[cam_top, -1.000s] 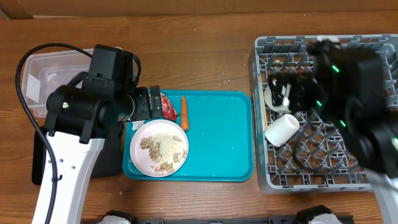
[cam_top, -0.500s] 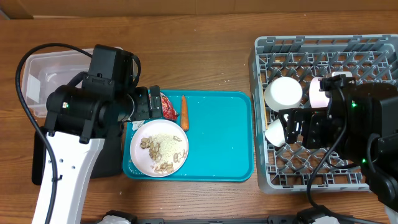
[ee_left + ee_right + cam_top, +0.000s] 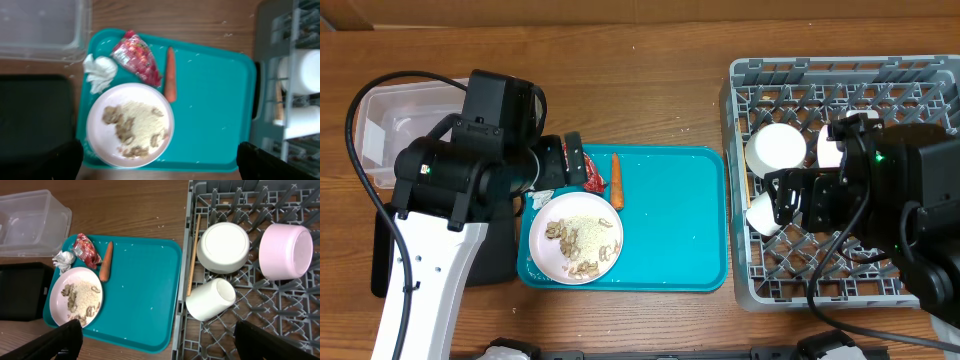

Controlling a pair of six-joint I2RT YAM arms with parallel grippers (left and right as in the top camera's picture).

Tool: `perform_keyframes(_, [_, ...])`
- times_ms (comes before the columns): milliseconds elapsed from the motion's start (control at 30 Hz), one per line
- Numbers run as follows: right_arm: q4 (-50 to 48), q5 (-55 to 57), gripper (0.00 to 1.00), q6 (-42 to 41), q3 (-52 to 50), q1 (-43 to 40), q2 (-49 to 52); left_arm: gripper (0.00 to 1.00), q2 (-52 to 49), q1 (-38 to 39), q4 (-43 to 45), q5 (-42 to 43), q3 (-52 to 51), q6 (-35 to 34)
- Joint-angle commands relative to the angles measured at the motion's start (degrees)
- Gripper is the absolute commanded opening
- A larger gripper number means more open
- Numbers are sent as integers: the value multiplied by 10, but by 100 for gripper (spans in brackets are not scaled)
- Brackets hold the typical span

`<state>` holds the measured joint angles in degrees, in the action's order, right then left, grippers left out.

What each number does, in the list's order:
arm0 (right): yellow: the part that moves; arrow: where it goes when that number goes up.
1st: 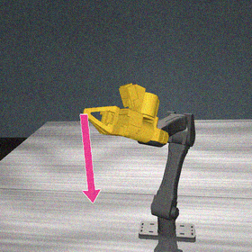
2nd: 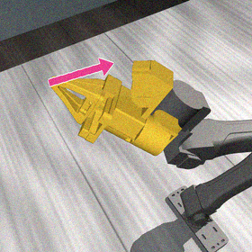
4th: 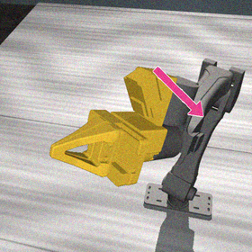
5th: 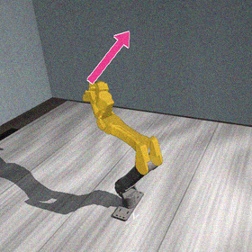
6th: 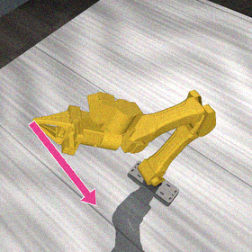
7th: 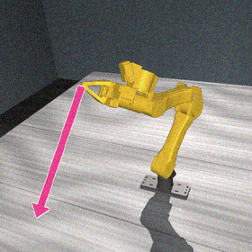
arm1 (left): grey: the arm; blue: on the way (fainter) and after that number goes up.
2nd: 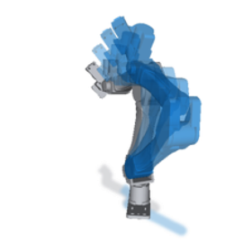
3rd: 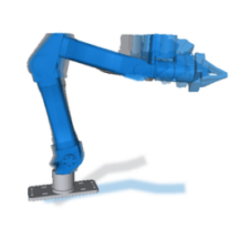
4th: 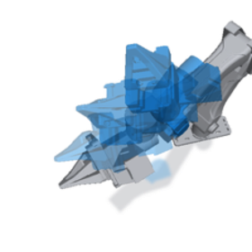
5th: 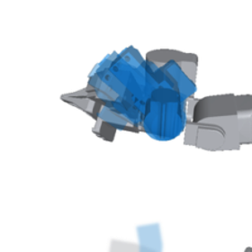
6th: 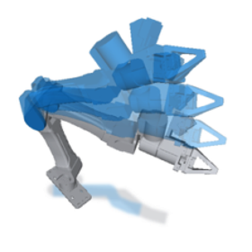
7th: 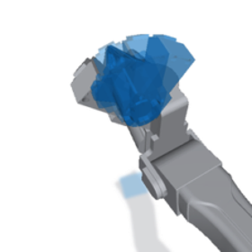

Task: Sort waste into correct bins and load items into the dishwasher
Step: 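Reach the left gripper to the tray and grasp the orange carrot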

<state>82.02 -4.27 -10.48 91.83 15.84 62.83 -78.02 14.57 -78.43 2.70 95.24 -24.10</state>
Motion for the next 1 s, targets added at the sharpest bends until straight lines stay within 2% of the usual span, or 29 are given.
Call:
perform_keyframes(0, [-2, -3, 100, 0, 4, -1, 8, 93, -9, 1, 25, 69, 1, -17])
perform_keyframes(100, [-2, -3, 100, 0, 4, -1, 17, 78, -26, 24, 24, 74, -1, -17])
perform_keyframes(133, [-2, -3, 100, 0, 4, -1, 20, 76, -36, 40, 25, 66, -3, -17])
perform_keyframes(300, [-2, -3, 100, 0, 4, -1, 36, 75, -122, 137, 35, -57, -6, -51])
perform_keyframes(400, [-3, -4, 100, 0, 4, -1, 49, 77, -188, 172, 50, -89, -6, -60])
perform_keyframes(600, [-4, -35, 100, 0, 5, -1, 59, 61, -304, 178, 62, -82, -6, -68])
perform_keyframes(900, [-114, -29, 100, 24, 6, -1, -120, 64, -384, 151, 93, -91, -6, -82])
perform_keyframes(967, [-118, -29, 100, 24, 6, -1, -147, 61, -400, 146, 100, -92, -6, -83])
